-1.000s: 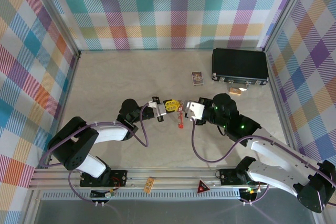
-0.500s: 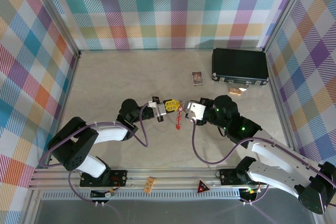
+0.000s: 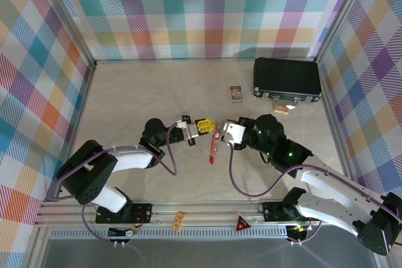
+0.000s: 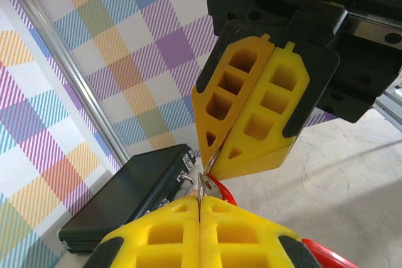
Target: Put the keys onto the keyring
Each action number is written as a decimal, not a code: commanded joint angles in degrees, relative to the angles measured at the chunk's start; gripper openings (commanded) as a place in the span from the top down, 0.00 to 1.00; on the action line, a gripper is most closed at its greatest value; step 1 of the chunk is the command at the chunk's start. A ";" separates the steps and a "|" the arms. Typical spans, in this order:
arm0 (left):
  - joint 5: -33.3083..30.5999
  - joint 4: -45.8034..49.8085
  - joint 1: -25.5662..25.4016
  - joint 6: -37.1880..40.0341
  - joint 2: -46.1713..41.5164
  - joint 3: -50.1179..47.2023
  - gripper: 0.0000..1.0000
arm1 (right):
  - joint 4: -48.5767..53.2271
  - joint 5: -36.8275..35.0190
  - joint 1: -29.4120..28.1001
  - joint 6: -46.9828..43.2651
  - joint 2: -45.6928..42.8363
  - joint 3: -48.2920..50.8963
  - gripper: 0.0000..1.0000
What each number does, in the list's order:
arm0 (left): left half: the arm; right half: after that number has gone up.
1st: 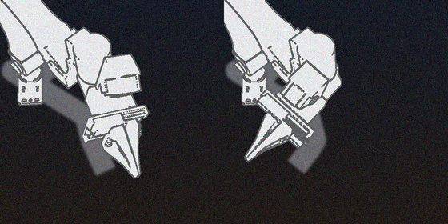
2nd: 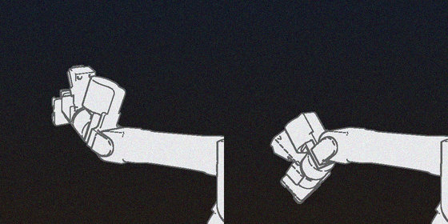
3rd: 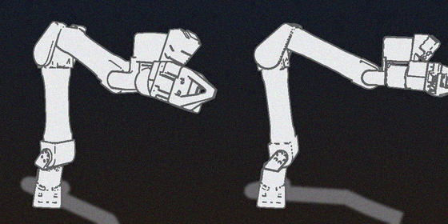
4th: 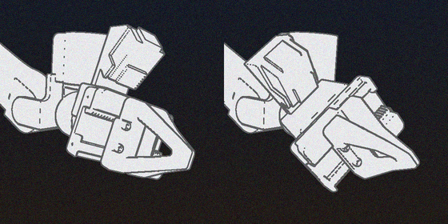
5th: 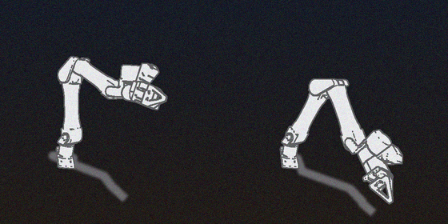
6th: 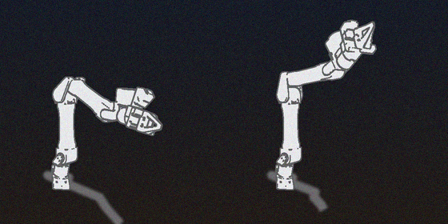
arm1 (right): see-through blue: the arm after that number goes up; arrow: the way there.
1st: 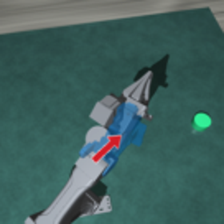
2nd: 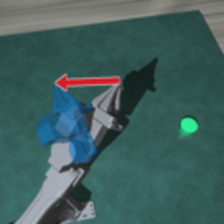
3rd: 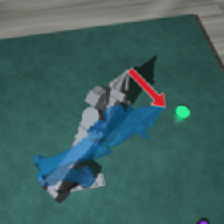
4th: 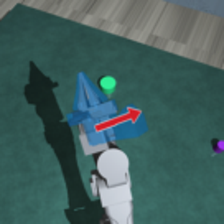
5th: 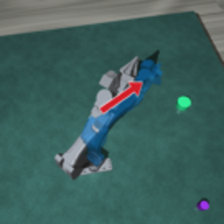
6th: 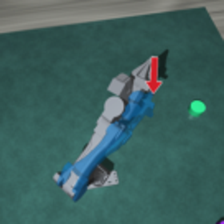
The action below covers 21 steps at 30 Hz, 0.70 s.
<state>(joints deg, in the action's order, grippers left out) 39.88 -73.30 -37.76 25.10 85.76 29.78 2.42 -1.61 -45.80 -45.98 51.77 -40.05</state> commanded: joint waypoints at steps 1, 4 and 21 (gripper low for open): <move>1.24 -3.08 -0.47 -0.60 -1.73 0.89 1.00 | -2.10 -0.52 -0.53 -0.96 0.40 0.29 1.00; 1.59 -3.15 -0.57 -0.82 -1.60 1.00 1.00 | -2.37 -0.38 -0.61 -1.13 0.81 0.20 1.00; -2.26 -3.12 -0.56 -3.81 -3.19 0.81 1.00 | 0.31 -2.61 -3.27 -0.18 0.80 1.79 1.00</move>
<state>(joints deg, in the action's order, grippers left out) 39.46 -73.21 -37.87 22.83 85.14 29.78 2.15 -3.97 -47.86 -46.98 52.80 -39.22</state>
